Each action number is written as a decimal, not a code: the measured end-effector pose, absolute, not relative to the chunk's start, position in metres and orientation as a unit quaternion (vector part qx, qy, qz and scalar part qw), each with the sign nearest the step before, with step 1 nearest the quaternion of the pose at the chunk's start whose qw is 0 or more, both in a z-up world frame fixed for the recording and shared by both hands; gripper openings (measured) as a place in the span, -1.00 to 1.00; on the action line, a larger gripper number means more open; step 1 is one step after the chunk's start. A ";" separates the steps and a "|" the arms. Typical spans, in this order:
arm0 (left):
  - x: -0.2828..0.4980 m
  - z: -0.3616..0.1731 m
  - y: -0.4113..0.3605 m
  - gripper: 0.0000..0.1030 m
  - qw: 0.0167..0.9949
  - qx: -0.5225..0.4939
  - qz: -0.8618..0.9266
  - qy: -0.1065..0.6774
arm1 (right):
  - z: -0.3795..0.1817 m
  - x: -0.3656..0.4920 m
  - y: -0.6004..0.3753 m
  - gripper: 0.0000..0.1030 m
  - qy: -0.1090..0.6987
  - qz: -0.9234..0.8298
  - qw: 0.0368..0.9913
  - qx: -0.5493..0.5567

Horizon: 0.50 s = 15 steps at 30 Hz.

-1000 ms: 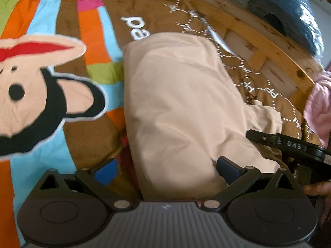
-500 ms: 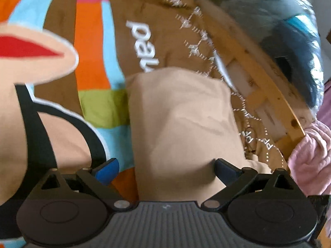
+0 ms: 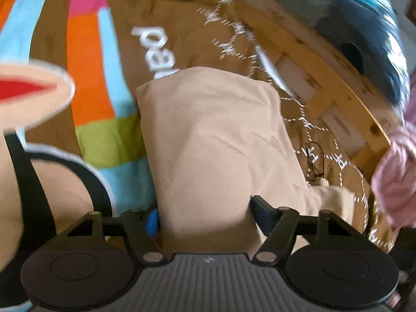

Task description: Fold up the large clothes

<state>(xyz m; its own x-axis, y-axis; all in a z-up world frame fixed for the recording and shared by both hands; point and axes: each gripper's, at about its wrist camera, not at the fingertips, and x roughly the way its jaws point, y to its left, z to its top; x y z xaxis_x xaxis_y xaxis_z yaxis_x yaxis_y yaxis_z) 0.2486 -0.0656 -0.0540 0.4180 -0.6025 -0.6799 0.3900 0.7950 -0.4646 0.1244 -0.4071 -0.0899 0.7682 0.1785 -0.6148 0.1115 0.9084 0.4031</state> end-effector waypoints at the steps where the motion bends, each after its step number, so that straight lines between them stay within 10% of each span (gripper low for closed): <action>1: 0.244 -0.048 -0.069 0.30 0.840 -0.105 -0.299 0.440 | -0.087 0.124 -0.405 -0.18 0.342 0.018 0.917 0.206; 6: 0.232 -0.021 -0.066 0.15 0.853 -0.080 -0.320 0.405 | -0.062 0.111 -0.391 -0.66 0.310 0.035 0.935 0.167; 15: 0.258 0.032 -0.023 0.10 0.893 -0.059 -0.285 0.343 | -0.020 0.130 -0.348 -0.70 0.250 0.072 0.953 0.154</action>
